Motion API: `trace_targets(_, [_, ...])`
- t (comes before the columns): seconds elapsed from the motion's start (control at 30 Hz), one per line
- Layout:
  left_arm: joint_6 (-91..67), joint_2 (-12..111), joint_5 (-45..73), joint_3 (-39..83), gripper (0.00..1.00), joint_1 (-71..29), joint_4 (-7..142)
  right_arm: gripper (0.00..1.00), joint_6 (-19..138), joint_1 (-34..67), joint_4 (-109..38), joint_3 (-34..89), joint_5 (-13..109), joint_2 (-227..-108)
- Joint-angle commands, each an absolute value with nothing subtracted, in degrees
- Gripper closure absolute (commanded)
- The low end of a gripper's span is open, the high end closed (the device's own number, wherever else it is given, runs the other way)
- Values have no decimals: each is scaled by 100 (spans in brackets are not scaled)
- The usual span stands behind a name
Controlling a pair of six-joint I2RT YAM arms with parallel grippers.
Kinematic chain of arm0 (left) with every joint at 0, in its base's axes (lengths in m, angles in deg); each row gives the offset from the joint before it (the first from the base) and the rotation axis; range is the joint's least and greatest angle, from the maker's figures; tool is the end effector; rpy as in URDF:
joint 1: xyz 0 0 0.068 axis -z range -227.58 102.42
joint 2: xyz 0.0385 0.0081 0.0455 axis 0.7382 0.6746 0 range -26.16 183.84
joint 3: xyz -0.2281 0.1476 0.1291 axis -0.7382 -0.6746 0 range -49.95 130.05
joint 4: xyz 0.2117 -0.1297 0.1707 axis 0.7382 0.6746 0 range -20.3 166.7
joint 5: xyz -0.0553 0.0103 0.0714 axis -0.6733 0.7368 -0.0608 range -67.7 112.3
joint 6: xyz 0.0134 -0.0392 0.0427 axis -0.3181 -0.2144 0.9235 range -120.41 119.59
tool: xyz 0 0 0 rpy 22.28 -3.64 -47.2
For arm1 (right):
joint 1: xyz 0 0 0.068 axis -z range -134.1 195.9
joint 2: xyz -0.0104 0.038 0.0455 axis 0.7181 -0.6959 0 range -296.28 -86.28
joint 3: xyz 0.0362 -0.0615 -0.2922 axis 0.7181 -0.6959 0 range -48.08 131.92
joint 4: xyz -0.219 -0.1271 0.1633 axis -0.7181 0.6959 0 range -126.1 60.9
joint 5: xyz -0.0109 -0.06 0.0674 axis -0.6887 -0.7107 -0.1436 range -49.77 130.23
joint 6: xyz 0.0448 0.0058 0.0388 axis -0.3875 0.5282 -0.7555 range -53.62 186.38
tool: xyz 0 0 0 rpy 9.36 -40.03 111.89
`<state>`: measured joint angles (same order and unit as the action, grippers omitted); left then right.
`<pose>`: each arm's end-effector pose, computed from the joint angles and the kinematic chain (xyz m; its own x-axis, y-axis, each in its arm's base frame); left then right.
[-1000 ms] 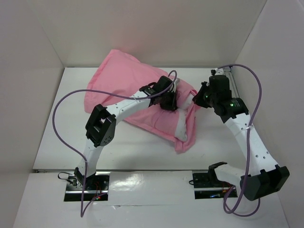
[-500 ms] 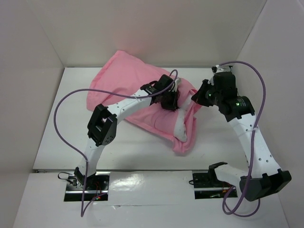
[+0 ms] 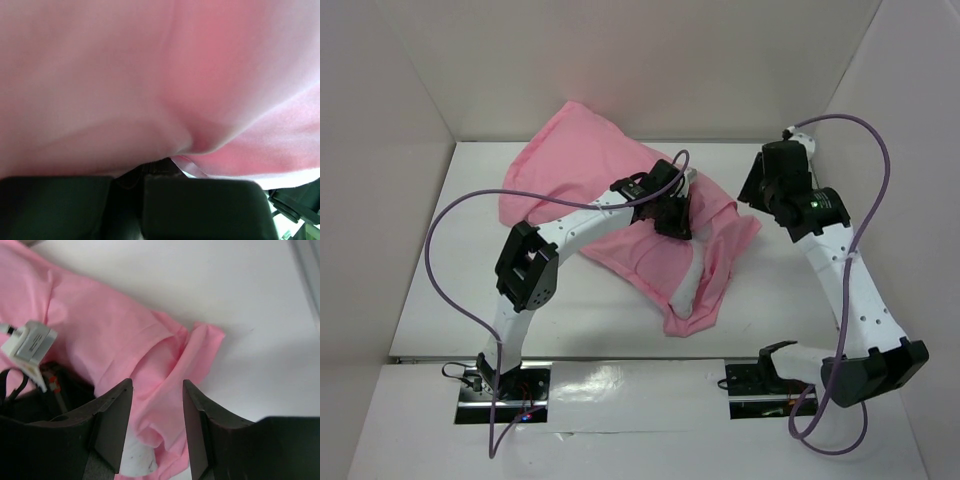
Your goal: Put the pillow into the pillowcase
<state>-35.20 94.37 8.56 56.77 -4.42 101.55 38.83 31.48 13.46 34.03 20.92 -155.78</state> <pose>0.3891 -0.3791 0.2722 -0.8767 0.0622 -0.4770 0.3474 0.7678 -0.5384 0.2714 0.0549 0.4398 -0.5065 0.3204 -0.8005 0.2878 0.9380 0.1933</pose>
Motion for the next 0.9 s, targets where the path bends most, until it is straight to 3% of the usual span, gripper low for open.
trace_targets(0.0, [-3600, 9539, 1193, 5455, 100, -565, 11144, 48, 3931, 2754, 1505, 3218, 2264, -15563])
trace_targets(0.1, [-3601, 9539, 1140, 5455, 100, -565, 11144, 47, 3615, 2218, 1505, 2656, 2405, -15301])
trace_targets(0.13, [-3601, 9487, 1140, 5516, 100, -565, 11144, 42, 3519, 2121, 1505, 2506, 2528, -15212])
trace_targets(0.17, [-3601, 9487, 1201, 5517, 100, -565, 11144, 31, 3300, 1946, 1505, 2122, 2607, -15107])
trace_targets(0.23, [-3653, 9487, 1280, 5657, 100, -565, 11144, 26, 3071, 1796, 1427, 1663, 2836, -14791])
trace_targets(0.47, [-3558, 9680, 1834, 6902, 100, -627, 11767, 24, 2025, 1654, 1039, 299, 2916, -14044])
trace_targets(0.57, [-3206, 9417, 2255, 7204, 69, -408, 12426, 24, 1664, 1654, 978, 62, 2740, -13604])
trace_targets(0.6, [-3205, 9268, 2561, 7126, 40, -338, 12541, 24, 1602, 1724, 978, -86, 2740, -13490])
trace_targets(0.73, [-2995, 8258, 3161, 6353, 0, 206, 12603, 24, 1233, 1918, 750, -553, 3082, -13006])
trace_targets(0.87, [-2994, 7668, 3557, 5895, 0, 803, 12796, 22, 1180, 1980, 679, -774, 3346, -12882])
